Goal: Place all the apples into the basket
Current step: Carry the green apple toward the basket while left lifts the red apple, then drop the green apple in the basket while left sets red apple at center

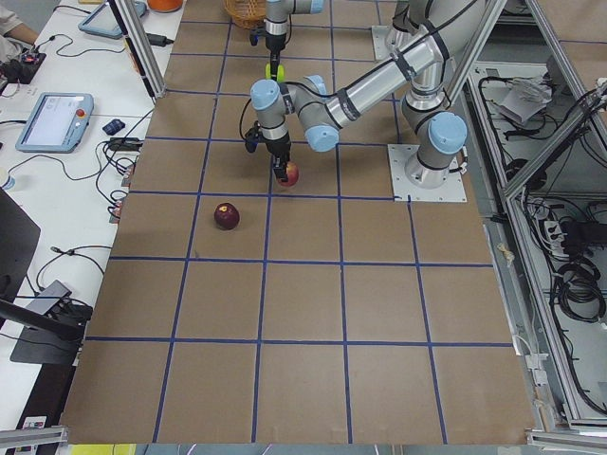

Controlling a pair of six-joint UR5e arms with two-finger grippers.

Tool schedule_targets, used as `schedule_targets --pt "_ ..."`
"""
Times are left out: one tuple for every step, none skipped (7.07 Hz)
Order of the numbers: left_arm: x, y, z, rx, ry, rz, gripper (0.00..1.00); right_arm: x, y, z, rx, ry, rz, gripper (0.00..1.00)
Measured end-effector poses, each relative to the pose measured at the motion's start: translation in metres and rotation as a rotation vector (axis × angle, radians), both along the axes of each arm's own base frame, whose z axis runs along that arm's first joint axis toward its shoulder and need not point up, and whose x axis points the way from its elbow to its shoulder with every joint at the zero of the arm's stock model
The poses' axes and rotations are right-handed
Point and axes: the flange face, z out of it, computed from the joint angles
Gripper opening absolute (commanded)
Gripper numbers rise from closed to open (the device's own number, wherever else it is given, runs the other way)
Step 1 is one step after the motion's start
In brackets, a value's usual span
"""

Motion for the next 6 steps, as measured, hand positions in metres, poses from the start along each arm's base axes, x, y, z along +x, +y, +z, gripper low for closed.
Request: schedule_targets --pt "-0.045 -0.004 0.001 -0.021 0.007 0.067 0.12 -0.046 -0.020 0.027 -0.007 0.003 -0.046 0.00" --pt "-0.094 -0.011 0.006 -0.050 0.013 0.138 0.12 -0.099 -0.038 0.048 -0.011 0.015 -0.072 0.00" --pt "-0.144 -0.018 0.012 -0.077 0.018 0.207 0.14 -0.160 -0.055 0.061 -0.014 0.033 -0.103 0.00" --pt "-0.193 -0.024 0.015 -0.095 0.030 0.283 0.13 -0.222 -0.066 0.067 -0.019 0.058 -0.116 0.00" --pt "-0.241 -0.029 0.017 -0.112 0.041 0.351 0.13 -0.284 -0.072 0.070 -0.030 0.087 -0.092 0.00" --pt "-0.287 -0.033 0.016 -0.118 0.053 0.420 0.13 -0.346 -0.078 0.074 -0.043 0.128 -0.044 0.00"
